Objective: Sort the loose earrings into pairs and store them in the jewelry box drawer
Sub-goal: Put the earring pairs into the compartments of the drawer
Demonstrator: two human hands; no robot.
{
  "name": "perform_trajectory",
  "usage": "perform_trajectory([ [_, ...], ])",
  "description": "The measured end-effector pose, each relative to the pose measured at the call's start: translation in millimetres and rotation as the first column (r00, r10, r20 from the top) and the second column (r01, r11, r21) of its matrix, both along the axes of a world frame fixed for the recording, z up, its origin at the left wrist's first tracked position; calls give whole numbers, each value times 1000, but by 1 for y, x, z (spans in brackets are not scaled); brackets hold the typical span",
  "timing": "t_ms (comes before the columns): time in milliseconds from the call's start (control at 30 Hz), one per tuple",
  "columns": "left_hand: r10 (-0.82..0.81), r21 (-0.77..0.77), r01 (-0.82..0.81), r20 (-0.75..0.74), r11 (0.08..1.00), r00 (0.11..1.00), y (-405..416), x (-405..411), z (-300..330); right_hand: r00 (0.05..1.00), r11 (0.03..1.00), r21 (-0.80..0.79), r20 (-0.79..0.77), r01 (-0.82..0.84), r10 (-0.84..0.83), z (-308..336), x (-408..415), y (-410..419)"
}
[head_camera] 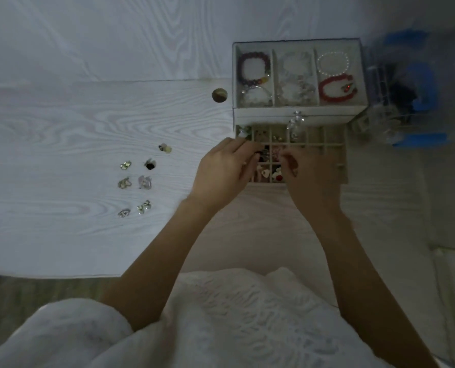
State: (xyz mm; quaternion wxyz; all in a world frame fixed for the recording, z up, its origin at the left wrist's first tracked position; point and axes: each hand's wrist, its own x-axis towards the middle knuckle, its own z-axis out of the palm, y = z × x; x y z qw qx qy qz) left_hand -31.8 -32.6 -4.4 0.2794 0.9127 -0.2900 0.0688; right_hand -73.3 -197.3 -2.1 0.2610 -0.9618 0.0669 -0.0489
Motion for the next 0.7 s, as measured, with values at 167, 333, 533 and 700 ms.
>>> perform_trajectory([
  [167, 342, -10, -346, -135, 938, 930, 85, -13, -9, 963, 959, 91, 13, -269, 269, -4, 19, 69],
  [333, 620, 184, -594, -280, 784, 733, 150, -4, -38, 861, 867, 34, -101, -497, 498, -42, 62, 133],
  [533, 617, 299, -542, -304, 786, 726, 170, 18, -51, 800, 819, 28, -196, -573, 567, -65, 110, 186],
  [700, 560, 292, -480, -351, 827, 750, 171, 26, -54, 791, 806, -1, -191, -592, 581, -71, 114, 189],
])
